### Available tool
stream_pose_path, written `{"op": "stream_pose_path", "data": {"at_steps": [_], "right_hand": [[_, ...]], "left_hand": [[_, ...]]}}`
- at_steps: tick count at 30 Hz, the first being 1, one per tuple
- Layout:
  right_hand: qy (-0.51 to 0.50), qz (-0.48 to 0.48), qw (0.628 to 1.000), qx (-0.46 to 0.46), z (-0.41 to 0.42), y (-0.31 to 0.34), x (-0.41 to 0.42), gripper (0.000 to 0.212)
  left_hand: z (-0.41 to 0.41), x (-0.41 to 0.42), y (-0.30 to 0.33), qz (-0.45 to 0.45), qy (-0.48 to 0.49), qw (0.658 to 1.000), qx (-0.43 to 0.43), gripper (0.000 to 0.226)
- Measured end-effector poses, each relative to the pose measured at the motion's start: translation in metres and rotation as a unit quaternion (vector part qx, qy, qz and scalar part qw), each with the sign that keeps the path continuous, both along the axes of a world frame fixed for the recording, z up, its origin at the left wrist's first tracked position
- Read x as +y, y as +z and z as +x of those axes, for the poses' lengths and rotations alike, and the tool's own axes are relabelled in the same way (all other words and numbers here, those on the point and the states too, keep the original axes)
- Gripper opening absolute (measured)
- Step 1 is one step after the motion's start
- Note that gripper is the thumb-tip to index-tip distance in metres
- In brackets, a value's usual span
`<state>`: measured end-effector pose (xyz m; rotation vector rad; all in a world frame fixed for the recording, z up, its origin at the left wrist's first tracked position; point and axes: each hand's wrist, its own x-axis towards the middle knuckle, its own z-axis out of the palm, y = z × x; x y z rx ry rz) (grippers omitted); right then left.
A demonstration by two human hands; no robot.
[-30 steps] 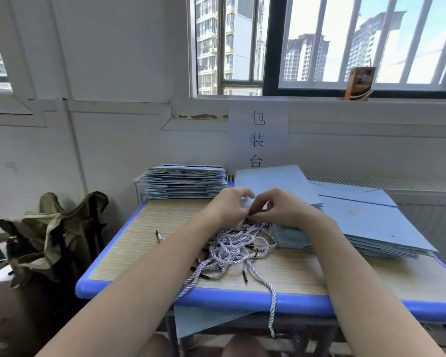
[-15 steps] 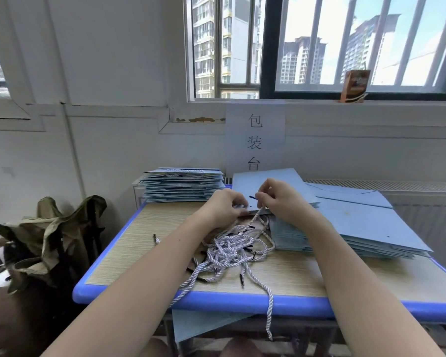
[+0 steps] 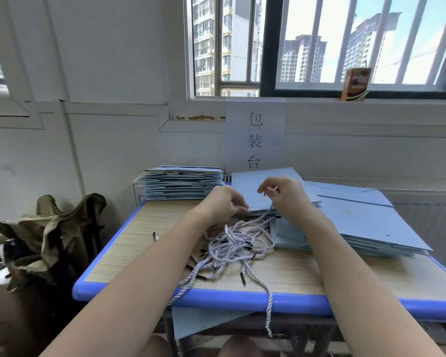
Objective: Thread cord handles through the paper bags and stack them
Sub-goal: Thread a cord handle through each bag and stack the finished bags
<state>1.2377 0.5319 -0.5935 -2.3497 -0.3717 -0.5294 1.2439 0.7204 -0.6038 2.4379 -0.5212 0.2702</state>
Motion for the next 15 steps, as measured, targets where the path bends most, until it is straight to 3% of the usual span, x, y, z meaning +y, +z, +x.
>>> {"op": "stream_pose_path", "data": {"at_steps": [3,15], "right_hand": [[0.028,-0.056,0.997,0.040,0.000,-0.005,0.004,0.019],[0.026,-0.089,0.995,0.035,-0.002,-0.005,0.013,0.016]], "left_hand": [[-0.001,0.000,0.001,0.003,-0.007,1.000,0.003,0.020],[-0.001,-0.001,0.000,-0.008,-0.009,1.000,-0.005,0.015]]}}
